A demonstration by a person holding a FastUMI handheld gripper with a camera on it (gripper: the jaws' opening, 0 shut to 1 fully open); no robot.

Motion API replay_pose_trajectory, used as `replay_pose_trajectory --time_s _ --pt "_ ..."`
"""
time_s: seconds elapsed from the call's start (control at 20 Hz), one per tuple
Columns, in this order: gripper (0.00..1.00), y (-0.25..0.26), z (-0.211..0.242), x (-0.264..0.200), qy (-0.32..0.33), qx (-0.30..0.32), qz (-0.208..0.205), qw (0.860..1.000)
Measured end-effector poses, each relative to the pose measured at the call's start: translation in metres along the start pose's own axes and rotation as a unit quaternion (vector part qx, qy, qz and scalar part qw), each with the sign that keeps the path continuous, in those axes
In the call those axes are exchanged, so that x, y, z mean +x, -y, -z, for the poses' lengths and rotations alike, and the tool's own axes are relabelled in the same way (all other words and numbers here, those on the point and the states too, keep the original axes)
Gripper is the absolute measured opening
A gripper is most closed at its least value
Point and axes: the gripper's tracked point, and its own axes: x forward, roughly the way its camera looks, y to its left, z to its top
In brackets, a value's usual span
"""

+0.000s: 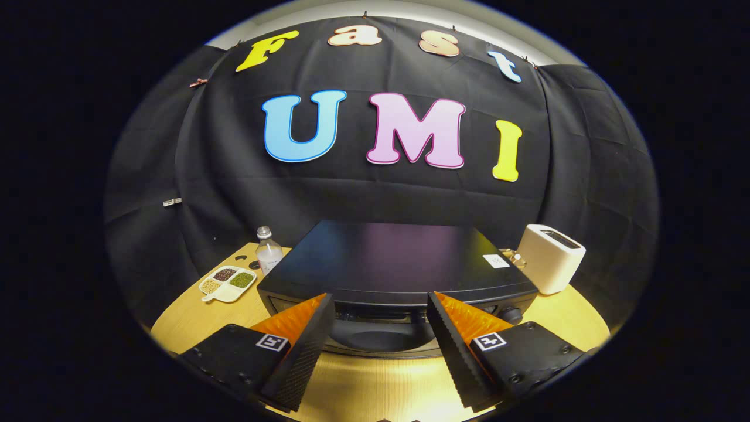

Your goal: Open the toaster oven, put the food inside, and close the toaster oven door.

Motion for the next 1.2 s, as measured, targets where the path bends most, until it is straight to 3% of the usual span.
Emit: replay_pose_trajectory --time_s 0.5,0.9,1.2 --pt "0.98 0.009 0.016 0.004 -0.008 0.013 0.014 1.0" --pt "0.98 0.006 0.043 -0.036 -0.028 0.034 -0.007 0.999" --pt "0.98 0.004 0.084 -0.069 -0.058 0.008 -0.021 0.998"
